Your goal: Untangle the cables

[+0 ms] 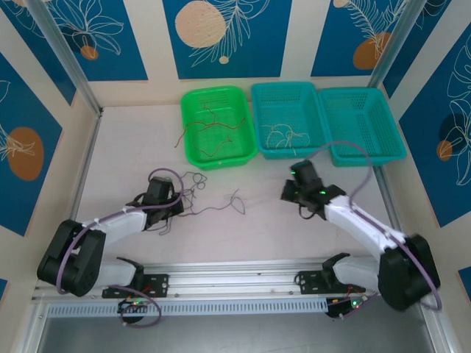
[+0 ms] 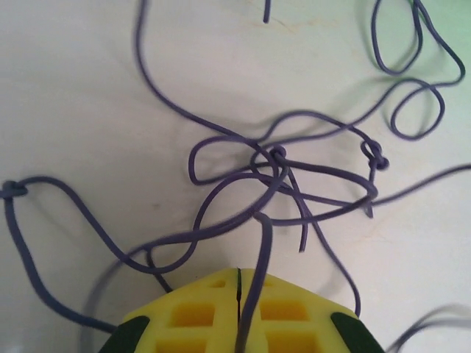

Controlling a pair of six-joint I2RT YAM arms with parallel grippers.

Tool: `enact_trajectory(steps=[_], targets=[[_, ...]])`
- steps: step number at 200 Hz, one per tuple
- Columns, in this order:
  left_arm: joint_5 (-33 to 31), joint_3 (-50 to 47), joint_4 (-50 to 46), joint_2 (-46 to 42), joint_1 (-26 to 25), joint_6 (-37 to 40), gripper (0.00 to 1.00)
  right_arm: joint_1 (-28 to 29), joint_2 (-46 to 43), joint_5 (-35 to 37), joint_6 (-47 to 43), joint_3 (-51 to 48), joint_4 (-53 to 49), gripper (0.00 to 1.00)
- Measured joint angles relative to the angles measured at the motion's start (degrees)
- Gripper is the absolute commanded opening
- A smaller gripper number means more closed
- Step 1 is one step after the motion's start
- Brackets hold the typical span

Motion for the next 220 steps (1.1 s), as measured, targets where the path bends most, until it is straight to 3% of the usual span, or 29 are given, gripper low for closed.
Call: enact_trajectory(steps=[51, 65, 85, 97, 116, 139, 161, 189, 220], targets=[[-6.3, 0.0, -4.5, -4.8, 1.3, -0.4, 0.0, -19.9, -18.3, -5.0, 4.9, -2.8, -5.5, 0.0], [-7.3, 0.0, -5.5, -6.1, 1.6, -0.3, 0.16, -24.1, -20.0, -8.0, 5.5, -2.8, -6.6, 0.0], [-5.0, 0.0, -5.5, -8.2, 1.8, 0.3, 0.46, -27.2, -20.3, -13.2, 6.2, -2.3, -7.6, 0.0], [-1.9, 0.0, -4.9, -10.1, 1.8, 1.0, 0.59, -27.2, -20.1, -17.3, 6.4, -1.6, -7.5, 0.0], [2.2, 0.4, -3.0, -14.8, 1.1, 1.6, 0.71, -26.0, -19.8, -23.5, 6.6, 0.3, -6.7, 0.0], [3.7, 2.7, -0.5, -20.8, -2.2, 2.7, 0.73, -22.1, -18.8, -28.0, 6.4, 4.0, -5.4, 0.0], [4.7, 5.5, 4.4, -22.6, -9.2, 5.2, 0.72, -17.0, -17.8, -29.9, 5.6, 8.1, -4.6, 0.0], [6.6, 9.6, 8.9, -14.6, -17.9, 8.1, 0.72, -13.0, -17.0, -31.1, 4.8, 12.2, -4.2, 0.0], [11.1, 13.6, 9.9, 0.7, -21.4, 10.9, 0.72, -11.5, -16.9, -32.1, 4.6, 16.2, -4.1, 0.0]])
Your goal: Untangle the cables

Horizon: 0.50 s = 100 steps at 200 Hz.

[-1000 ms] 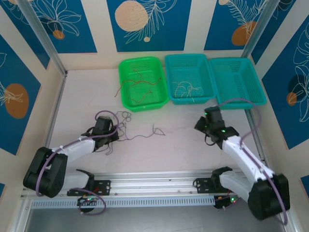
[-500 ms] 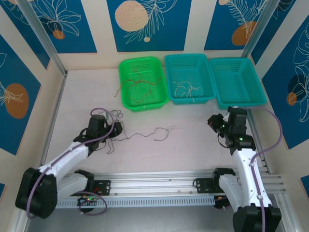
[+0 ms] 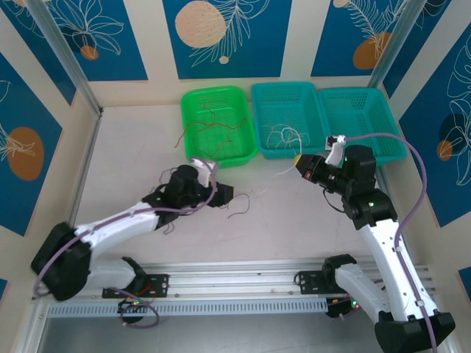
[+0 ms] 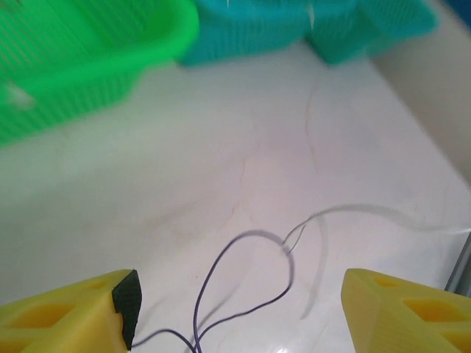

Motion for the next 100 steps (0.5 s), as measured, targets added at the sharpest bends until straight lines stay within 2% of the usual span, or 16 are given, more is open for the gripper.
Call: enact_trajectory(steps=[7, 23, 31, 49, 75, 100], targets=[[1.7, 0.8, -0.3, 3.3, -0.3, 0.9, 0.68, 0.2, 0.0, -0.2, 0.0, 0.9, 0.0, 0.0], [5.2, 3.7, -2.0, 10.4, -1.0, 2.5, 0.54, 0.4, 0.0, -0.2, -0.2, 2.7, -0.1, 0.0], [6.8, 5.1, -2.6, 13.3, -1.2, 3.3, 0.39, 0.5, 0.0, 0.0, -0.3, 3.5, -0.5, 0.0], [8.0, 5.8, -3.0, 16.2, -1.4, 3.9, 0.0, 0.5, 0.0, 1.1, -0.4, 5.2, -2.1, 0.0], [3.9, 6.0, -6.3, 16.6, -1.4, 3.8, 0.0, -0.6, -0.4, 4.8, -0.4, 6.8, -5.6, 0.0], [-1.8, 5.9, -10.5, 16.7, 0.2, 1.4, 0.0, -6.3, -2.6, 9.7, -0.2, 8.4, -10.4, 0.0]])
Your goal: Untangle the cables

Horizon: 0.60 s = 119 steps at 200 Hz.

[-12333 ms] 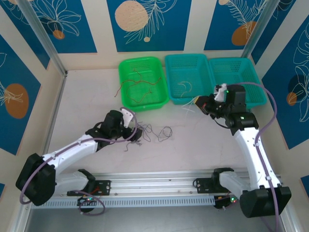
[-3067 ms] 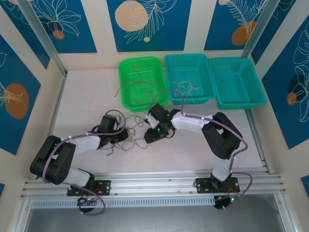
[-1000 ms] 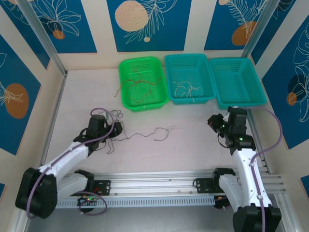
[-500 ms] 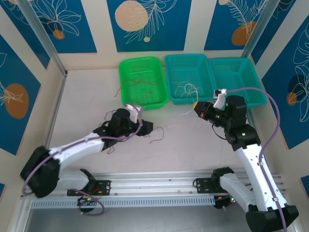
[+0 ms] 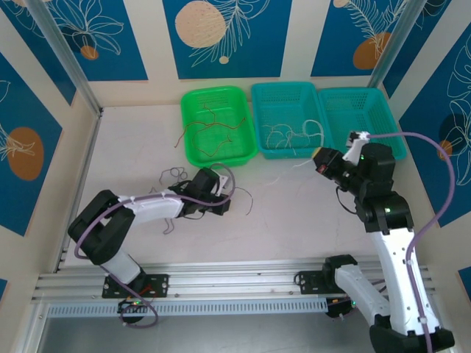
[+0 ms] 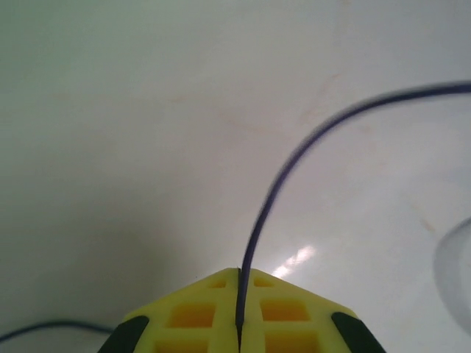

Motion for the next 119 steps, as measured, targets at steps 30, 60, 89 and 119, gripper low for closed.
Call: enact_trajectory(steps=[30, 60, 89, 119], targets=[[-3.3, -3.2, -0.5, 0.0, 3.4, -3.3, 0.0, -9.1, -4.5, 3.4, 0.2, 1.8, -3.7, 0.0], [-3.5, -4.7, 0.1, -0.2, 4.3, -5.1, 0.0, -13.2, -6.7, 3.5, 0.4, 3.7, -4.5, 0.0], [-1.4, -6.0, 1.7, -1.4, 4.3, -4.9, 0.4, -13.5, -5.1, -0.8, 1.7, 3.8, -1.9, 0.0], [2.3, -9.0, 4.1, -9.0, 4.3, -3.8, 0.75, -13.5, 0.7, -3.1, 3.5, 6.1, 2.5, 0.0]])
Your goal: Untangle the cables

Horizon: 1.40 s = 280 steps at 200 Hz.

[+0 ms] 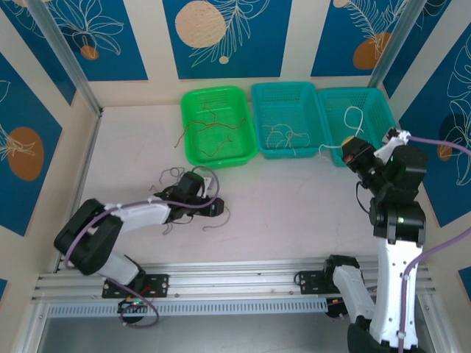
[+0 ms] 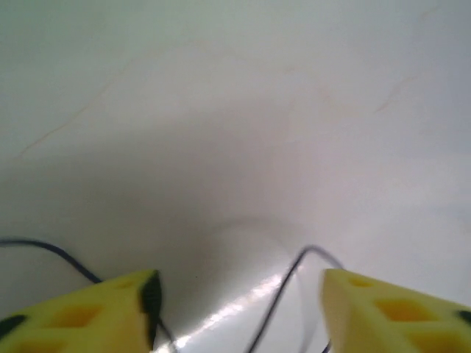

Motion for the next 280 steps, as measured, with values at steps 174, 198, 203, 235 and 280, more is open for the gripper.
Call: enact_trajectory(steps=[174, 198, 203, 235, 280], targets=[[-15.0, -4.1, -10.8, -34.4, 1.2, 5.6, 1.0, 11.9, 66.4, 3.2, -3.0, 38.1, 6.8, 0.58], [-16.0, -5.0, -12.5, -35.0, 2.7, 4.7, 1.0, 12.5, 71.7, 3.3, -3.4, 40.6, 0.5, 0.75], [-16.1, -5.2, -12.7, -35.3, 3.0, 4.6, 1.0, 12.6, 71.8, 3.3, -3.4, 40.1, -0.3, 0.75], [-16.4, -7.1, -12.6, -37.3, 4.9, 3.0, 1.0, 13.4, 64.3, 3.2, -4.5, 32.9, -0.4, 0.73], [-18.0, -10.9, -11.9, -38.4, 8.6, -2.4, 1.0, 20.2, 41.7, 0.9, -9.9, 17.0, 4.0, 0.71]])
